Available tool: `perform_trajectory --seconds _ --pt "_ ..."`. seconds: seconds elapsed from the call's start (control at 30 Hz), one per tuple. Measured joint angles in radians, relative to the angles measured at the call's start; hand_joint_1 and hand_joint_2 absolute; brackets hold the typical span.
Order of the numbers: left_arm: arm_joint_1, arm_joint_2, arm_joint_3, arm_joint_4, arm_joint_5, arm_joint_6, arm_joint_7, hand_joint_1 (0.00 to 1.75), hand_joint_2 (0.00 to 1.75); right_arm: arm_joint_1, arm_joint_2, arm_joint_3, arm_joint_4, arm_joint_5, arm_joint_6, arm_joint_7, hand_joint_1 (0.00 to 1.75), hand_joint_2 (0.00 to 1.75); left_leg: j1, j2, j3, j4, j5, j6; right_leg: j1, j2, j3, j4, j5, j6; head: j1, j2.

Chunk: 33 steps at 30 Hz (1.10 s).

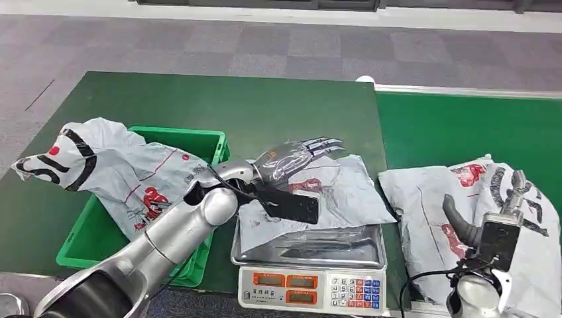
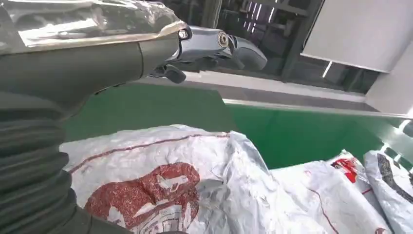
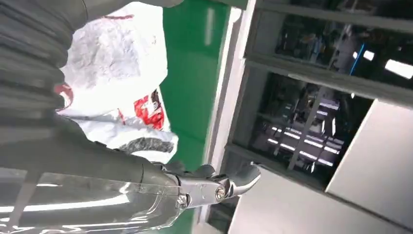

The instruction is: Moved the parcel from conveyor to table for the left to box.

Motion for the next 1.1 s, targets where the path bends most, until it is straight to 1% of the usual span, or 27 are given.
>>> perform_trajectory --seconds 0.4,0.63,0.9,1.1 --pt "0.012 0.01 -0.001 0.031 -0.001 0.005 0.003 0.0 1.75 0.003 0.003 -0.014 -0.002 -0.009 0.008 -0.005 0.0 1.75 0.0 0.0 0.0 0.0 0.0 0.0 0.0 0.0 0.0 0.0 0.0 0.0 0.0 0.0" --pt "0.035 0.013 -0.015 0.083 -0.06 0.034 0.003 0.0 1.75 -0.001 0.01 -0.014 -0.002 -0.008 0.009 -0.002 0.0 1.75 0.0 0.0 0.0 0.0 0.0 0.0 0.0 0.0 0.0 0.0 0.0 0.0 0.0 0.0" --pt "0.054 -0.001 -0.064 0.167 -0.263 0.17 0.074 0.0 1.75 0.022 0.019 -0.016 -0.032 -0.015 0.054 -0.005 0.0 1.75 0.0 0.0 0.0 0.0 0.0 0.0 0.0 0.0 0.0 0.0 0.0 0.0 0.0 0.0" --pt "0.073 -0.011 -0.068 0.204 -0.355 0.213 0.092 0.0 1.75 0.028 0.033 -0.018 -0.043 -0.015 0.08 -0.008 0.0 1.75 0.0 0.0 0.0 0.0 0.0 0.0 0.0 0.0 0.0 0.0 0.0 0.0 0.0 0.0"
